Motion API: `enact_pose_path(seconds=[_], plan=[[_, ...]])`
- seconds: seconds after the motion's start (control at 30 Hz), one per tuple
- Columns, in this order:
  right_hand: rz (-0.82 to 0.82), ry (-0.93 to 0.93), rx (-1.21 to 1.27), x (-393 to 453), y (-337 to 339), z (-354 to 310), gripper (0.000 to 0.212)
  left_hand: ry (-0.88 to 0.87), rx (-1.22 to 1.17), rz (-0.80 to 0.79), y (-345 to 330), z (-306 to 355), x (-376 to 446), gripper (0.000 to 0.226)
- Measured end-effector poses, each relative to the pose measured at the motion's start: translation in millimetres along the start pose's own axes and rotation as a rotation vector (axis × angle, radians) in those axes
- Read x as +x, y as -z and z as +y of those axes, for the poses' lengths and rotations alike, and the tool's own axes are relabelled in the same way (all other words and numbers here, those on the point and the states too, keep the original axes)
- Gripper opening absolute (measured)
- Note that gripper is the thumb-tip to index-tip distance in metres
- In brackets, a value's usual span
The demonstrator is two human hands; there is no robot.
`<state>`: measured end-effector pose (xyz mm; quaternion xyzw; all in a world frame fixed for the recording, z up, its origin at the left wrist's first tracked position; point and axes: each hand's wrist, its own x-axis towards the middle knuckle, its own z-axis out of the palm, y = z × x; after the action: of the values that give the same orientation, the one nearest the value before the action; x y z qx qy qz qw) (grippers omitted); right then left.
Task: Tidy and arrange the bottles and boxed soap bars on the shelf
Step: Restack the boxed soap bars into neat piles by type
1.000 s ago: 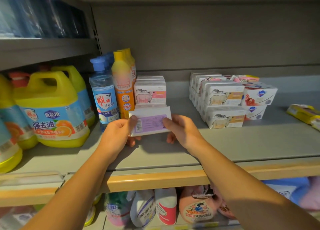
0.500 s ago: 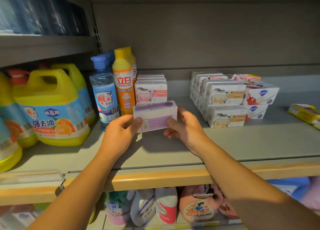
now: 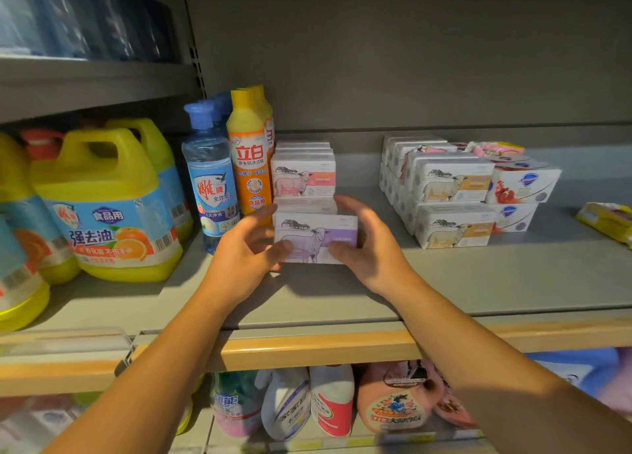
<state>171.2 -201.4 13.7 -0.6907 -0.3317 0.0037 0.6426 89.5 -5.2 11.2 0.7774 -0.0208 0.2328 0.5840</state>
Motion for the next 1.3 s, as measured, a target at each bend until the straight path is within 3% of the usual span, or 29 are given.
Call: enact_pose_path(seconds=[0.17, 0.3, 0.4, 0.6, 0.7, 0.8, 0.9, 1.13, 1.3], plan=[[0.064, 0.135, -0.435, 0, -8, 4, 0.065, -0.188, 0.255, 0.124, -2, 4, -6, 0.049], [0.119, 0.181, -0.488, -1, -8, 5, 0.05, -0.43, 0.52, 0.22, -7, 5, -11, 0.05], [0.12, 0.204, -0.495, -1, -8, 4, 0.049, -0.487, 0.656, 0.264, -8, 3, -11, 0.053], [0.124, 0.229, -0.486, -1, -5, 4, 0.056, -0.301, 0.464, 0.228, -6, 2, -7, 0.047], [0.223, 0.187, -0.472, 6, -2, 1, 0.055, -0.195, 0.61, 0.238, -4, -7, -2, 0.035], [0.284, 0.213, -0.508, 21, 7, -9, 0.054, -0.11, 0.851, 0.094, -5, -13, 2, 0.032], [0.226, 0.218, -0.621, 41, 17, -19, 0.052, -0.097, 0.961, -0.049, -11, -13, 2, 0.035], [0.09, 0.223, -0.771, 90, 9, -18, 0.045, -0.105, 0.997, -0.087, -8, -17, 5, 0.035], [0.154, 0.273, -0.959, 95, 4, -4, 0.046, -0.106, 0.976, -0.083, -8, -18, 6, 0.036]])
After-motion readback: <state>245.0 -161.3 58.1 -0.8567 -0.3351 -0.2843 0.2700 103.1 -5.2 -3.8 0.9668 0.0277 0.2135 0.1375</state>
